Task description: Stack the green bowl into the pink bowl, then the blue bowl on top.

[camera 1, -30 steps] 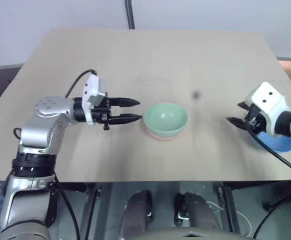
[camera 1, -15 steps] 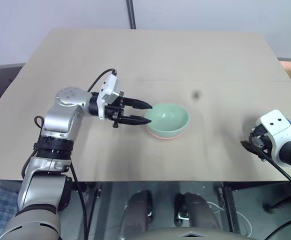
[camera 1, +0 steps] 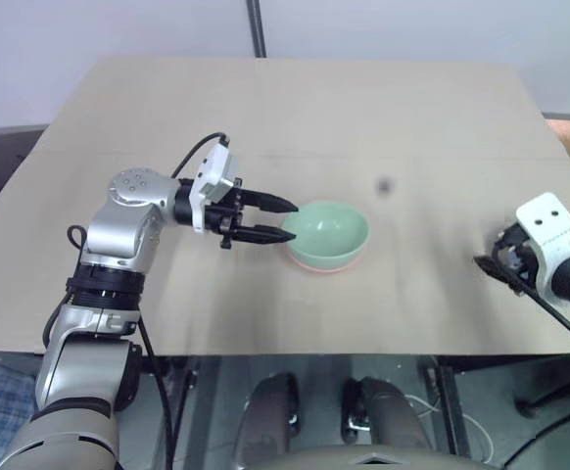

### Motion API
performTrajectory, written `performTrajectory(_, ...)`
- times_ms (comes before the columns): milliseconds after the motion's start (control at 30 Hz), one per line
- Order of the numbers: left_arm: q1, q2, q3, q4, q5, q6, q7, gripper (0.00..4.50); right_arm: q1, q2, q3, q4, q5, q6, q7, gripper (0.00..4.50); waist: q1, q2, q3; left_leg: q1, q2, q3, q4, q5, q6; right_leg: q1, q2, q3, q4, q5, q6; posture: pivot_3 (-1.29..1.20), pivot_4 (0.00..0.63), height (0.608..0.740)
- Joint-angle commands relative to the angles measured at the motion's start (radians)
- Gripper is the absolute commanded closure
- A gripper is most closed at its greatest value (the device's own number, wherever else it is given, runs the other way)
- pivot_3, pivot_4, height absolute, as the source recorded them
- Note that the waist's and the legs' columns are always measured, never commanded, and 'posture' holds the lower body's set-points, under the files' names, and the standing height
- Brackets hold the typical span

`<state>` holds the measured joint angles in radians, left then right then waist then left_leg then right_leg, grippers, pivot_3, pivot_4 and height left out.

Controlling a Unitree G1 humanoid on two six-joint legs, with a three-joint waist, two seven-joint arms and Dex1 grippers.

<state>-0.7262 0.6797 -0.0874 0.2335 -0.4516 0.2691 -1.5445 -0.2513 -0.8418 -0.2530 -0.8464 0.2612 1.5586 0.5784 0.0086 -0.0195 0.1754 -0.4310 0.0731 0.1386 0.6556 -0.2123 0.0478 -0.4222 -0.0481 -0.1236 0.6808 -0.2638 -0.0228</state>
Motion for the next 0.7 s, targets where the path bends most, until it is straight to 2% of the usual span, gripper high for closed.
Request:
performTrajectory(33,0.002,0.017,0.028,-0.035,-0.005,-0.002,0.006,2.02,0.009,-0.024,-0.028,0.019,-0.007,-0.023,-0.028,1.53,0.005,0.0,0.0,0.0,0.0,0.0,0.0,0.0,0.0,0.0,0.0,0.0,0.0,0.0,0.0,0.0,0.15,0.74)
performTrajectory(200,0.006,0.02,0.031,-0.037,-0.004,-0.004,0.011,2.02,0.154,-0.014,-0.023,0.091,-0.039,-0.083,-0.08,1.53,0.006,-0.001,0.0,-0.001,-0.001,0.0,0.0,0.0,0.0,0.001,-0.001,-0.001,-0.001,0.0,0.0,0.0,0.15,0.74)
performTrajectory(333,0.006,0.023,0.032,-0.035,-0.004,-0.004,0.012,2.02,0.205,-0.015,-0.02,0.118,-0.049,-0.147,-0.106,1.53,0.001,-0.001,0.0,0.0,-0.001,0.0,0.0,0.0,0.0,0.001,0.0,0.0,0.0,0.0,0.0,0.0,0.15,0.74)
performTrajectory(567,0.009,0.031,0.032,-0.034,-0.001,-0.009,0.012,2.02,0.109,-0.025,-0.043,0.122,-0.02,-0.162,-0.107,1.53,-0.009,-0.001,0.0,0.001,0.0,0.0,0.001,0.0,0.0,0.001,0.0,0.0,0.002,0.0,0.0,0.0,0.15,0.74)
performTrajectory(700,0.005,0.028,0.032,-0.03,0.0,-0.013,0.015,2.02,0.108,-0.051,-0.054,0.176,-0.039,-0.185,-0.12,1.53,-0.003,-0.001,0.0,0.0,0.0,0.0,0.001,0.0,0.0,0.001,0.0,0.0,0.001,0.0,0.0,0.0,0.15,0.74)
